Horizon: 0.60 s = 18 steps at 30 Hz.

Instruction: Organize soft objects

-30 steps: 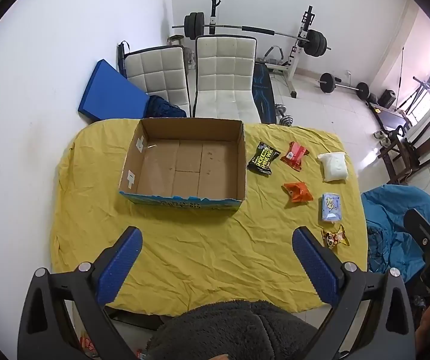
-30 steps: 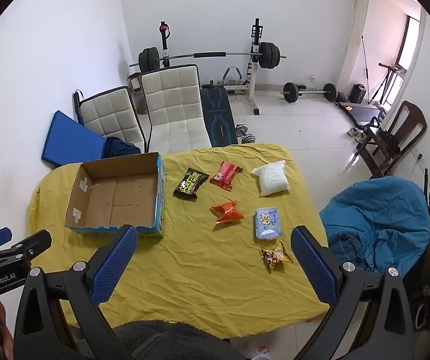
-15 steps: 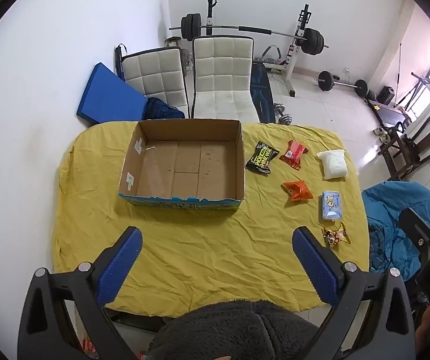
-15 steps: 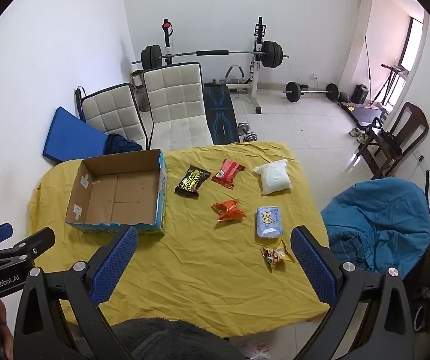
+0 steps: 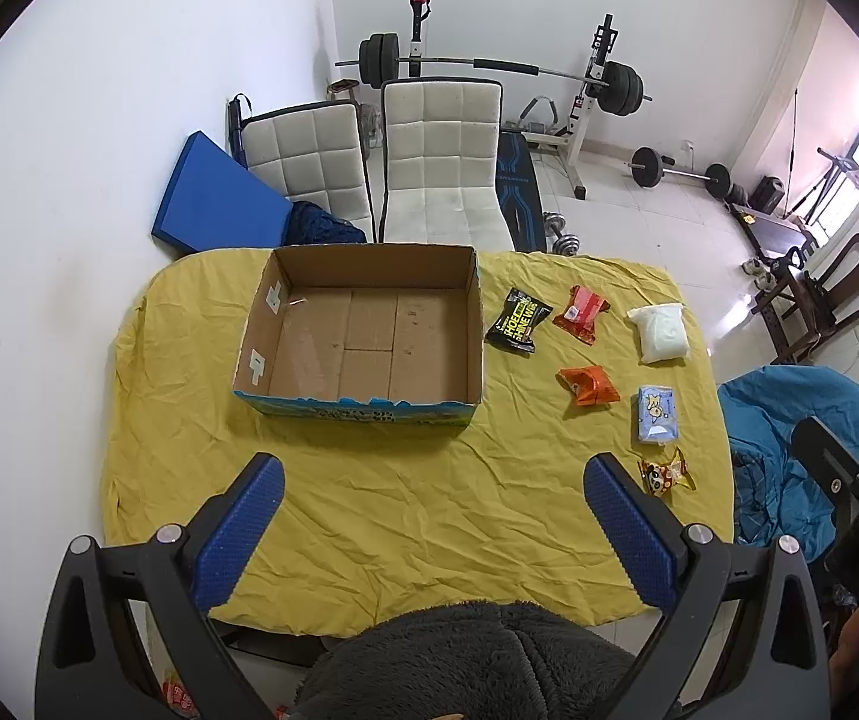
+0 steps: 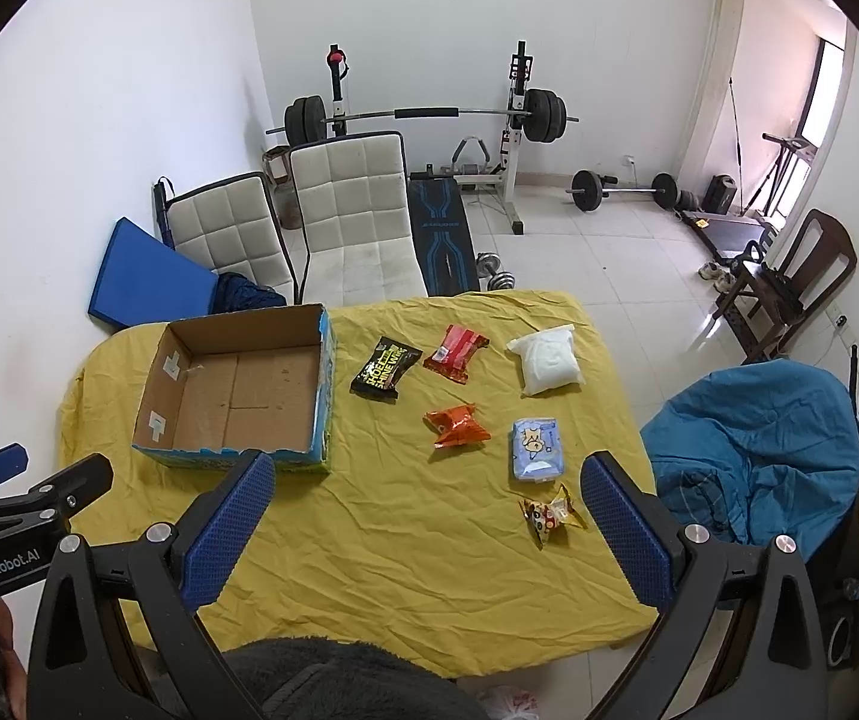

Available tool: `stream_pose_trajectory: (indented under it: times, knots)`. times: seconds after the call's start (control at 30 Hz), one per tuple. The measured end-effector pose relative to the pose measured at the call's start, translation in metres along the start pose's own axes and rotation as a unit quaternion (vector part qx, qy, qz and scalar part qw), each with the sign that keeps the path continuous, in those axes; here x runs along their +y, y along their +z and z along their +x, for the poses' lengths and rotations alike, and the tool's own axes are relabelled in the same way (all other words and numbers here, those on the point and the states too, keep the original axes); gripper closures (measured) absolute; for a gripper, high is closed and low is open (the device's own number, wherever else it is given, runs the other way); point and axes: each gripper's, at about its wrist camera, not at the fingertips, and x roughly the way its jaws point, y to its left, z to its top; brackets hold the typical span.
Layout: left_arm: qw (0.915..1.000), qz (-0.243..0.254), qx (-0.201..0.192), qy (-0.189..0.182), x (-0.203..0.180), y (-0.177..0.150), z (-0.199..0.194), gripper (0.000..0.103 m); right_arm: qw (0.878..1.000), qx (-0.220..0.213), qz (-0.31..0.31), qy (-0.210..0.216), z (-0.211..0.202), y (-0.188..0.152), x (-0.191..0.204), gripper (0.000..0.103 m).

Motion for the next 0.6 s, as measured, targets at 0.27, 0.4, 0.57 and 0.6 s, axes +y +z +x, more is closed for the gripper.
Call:
stream_pose_trajectory:
  times: [0.27, 0.4, 0.57, 0.6]
  knots:
    - [1.0, 0.0, -0.002, -0.001, -0.0009, -0.0016, -0.0006, 0.001, 1.0, 0.004, -0.005, 0.001, 0.0006, -0.0007, 0.0041, 0.0]
    - [1.0, 0.0, -0.004, -0.001, -0.0027, -0.0006, -0.003, 0.001, 1.0, -0.001, -0.006, -0.001, -0.0021, -0.0017, 0.0025, 0.0]
    - [0.9999, -0.003, -0.01, 0.0, -0.0044, -0.0021, -0.0063, 0.0, 1.0, -0.005, -0.004, -0.001, -0.0043, -0.001, 0.001, 0.0]
    - [0.9999, -0.003, -0.012, 0.001, -0.0049, -0.0007, -0.0072, 0.0, 1.0, -0.006, -0.005, -0.001, -0.0052, -0.0004, 0.0008, 0.0]
